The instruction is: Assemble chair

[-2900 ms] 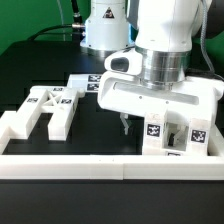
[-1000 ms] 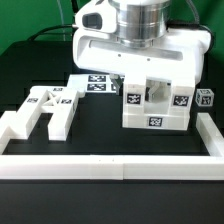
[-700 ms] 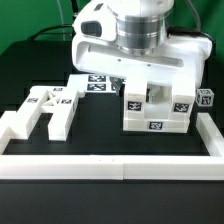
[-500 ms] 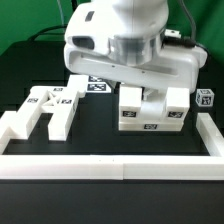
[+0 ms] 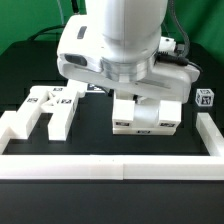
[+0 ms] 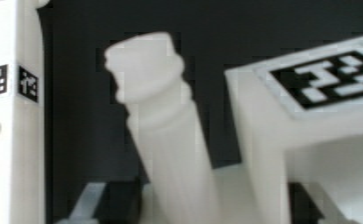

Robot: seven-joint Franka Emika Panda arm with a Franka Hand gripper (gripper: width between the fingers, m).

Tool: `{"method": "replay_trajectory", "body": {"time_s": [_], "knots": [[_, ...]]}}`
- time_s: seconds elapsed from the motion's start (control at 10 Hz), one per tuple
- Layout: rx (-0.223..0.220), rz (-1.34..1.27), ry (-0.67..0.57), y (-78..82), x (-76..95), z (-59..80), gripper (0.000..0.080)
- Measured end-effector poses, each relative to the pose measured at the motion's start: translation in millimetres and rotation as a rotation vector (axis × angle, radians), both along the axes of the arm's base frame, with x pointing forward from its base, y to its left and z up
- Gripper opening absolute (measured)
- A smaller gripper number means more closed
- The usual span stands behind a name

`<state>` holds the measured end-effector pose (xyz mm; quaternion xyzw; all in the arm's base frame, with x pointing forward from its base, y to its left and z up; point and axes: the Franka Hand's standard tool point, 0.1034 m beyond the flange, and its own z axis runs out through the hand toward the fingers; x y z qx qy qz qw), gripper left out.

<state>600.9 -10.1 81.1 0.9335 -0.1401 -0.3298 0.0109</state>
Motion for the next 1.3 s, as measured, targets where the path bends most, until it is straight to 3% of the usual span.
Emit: {"method": "replay_trajectory", "body": {"time_s": [0.3,0.6,0.7,0.8,0.9,1.0,1.3], "knots": [[0.006,0.006,0.023,-4.2,0.7,-4.1,0.0328],[0.018,-0.010,0.185,-9.3,-24.7,-4.4,0.0328],[0.030,-0.021,0.252,-7.5,-43.7,4.5,0.0328],[0.037,-0.033,0.347,-12.2,-53.8,3.1,0.0328],[0.035,-0.024,0.342,-12.1,-47.8,-2.9,0.0328],[0.038,-0.018,0.323,-10.2,-45.5,0.1,0.0328],[0.041,-0.020,0.293,-7.5,-53.1,-3.6,0.0328]]}}
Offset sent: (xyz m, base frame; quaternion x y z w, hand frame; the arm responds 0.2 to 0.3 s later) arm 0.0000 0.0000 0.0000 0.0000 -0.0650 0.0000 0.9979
